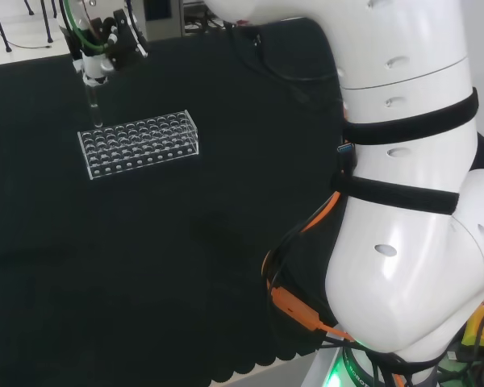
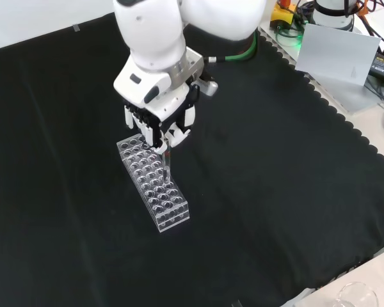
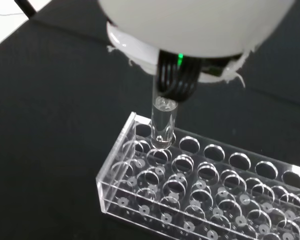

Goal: Put the test tube back in the rack.

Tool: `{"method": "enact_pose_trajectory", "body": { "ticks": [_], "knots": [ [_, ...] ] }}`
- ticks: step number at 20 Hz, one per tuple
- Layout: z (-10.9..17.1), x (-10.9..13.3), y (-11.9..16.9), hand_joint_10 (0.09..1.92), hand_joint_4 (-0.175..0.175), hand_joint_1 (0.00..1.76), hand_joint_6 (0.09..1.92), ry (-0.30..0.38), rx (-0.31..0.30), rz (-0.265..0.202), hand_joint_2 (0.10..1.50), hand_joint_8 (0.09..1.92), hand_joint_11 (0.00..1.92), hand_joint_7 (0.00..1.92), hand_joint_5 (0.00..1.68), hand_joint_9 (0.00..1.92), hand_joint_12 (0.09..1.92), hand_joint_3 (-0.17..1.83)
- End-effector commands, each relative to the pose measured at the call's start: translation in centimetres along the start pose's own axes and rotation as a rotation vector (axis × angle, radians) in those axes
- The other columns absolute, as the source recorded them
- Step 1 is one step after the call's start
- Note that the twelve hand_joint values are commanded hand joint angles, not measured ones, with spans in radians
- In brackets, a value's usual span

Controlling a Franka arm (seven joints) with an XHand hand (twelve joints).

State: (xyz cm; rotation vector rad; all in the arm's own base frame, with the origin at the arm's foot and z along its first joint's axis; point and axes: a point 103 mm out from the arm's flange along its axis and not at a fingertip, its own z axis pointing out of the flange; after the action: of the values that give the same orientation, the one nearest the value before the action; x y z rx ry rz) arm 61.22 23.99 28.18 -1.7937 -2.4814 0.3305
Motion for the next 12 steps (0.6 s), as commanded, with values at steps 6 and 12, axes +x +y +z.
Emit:
{"method": "enact_pose_trajectory", "body": {
  "ticks": [6,12],
  "knots": [
    [2.0,-1.3,1.8,0.83,-0.175,1.35,0.39,0.008,0.001,0.026,0.42,0.36,1.2,1.54,1.47,1.57,1.18,0.94],
    [2.5,-1.5,2.6,0.83,-0.175,1.35,0.39,0.01,0.005,0.036,0.42,0.36,1.2,1.54,1.47,1.57,1.18,0.94]
  ]
}}
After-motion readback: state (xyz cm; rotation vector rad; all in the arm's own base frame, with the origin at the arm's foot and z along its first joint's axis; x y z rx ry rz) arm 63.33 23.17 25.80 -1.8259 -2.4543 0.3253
